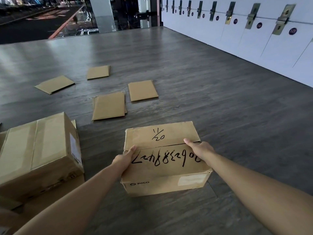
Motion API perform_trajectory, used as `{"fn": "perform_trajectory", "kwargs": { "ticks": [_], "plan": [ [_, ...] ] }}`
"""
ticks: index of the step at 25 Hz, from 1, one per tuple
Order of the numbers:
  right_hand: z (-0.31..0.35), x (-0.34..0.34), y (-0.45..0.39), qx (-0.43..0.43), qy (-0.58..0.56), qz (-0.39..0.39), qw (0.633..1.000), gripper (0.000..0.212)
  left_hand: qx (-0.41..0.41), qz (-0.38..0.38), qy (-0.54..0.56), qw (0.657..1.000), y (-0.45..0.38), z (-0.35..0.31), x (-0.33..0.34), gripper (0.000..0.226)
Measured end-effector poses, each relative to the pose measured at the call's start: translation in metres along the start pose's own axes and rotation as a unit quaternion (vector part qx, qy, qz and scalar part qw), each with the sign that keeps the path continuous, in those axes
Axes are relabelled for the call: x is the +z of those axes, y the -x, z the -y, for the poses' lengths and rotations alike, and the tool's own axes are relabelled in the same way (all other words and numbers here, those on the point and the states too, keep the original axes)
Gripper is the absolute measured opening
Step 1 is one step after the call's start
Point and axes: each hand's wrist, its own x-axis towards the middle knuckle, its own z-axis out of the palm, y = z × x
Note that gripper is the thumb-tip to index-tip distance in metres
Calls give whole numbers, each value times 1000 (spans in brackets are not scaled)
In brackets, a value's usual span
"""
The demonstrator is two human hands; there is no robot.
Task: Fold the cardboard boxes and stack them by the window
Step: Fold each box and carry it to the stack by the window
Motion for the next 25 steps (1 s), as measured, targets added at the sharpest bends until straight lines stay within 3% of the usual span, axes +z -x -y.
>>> {"fn": "perform_trajectory", "kwargs": {
  "ticks": [7, 15, 19, 25],
  "plan": [
    [1, -4, 4, -13, -31, -26, 999, 87, 26, -15, 36, 999, -2, -10, 5, 91],
    [57, -43, -15, -88, -84, -88, 989, 89, 108, -27, 103, 988, -9, -80, -14, 67],
    [91, -104, -1, -90, -107, -115, 983, 81, 141, -7, 131, 981, 29, -147, -17, 67],
    [133, -282, 99, -87, -172, -158, 968, 61, 170, 39, 78, 981, 184, -284, -19, 79]
  ]
}}
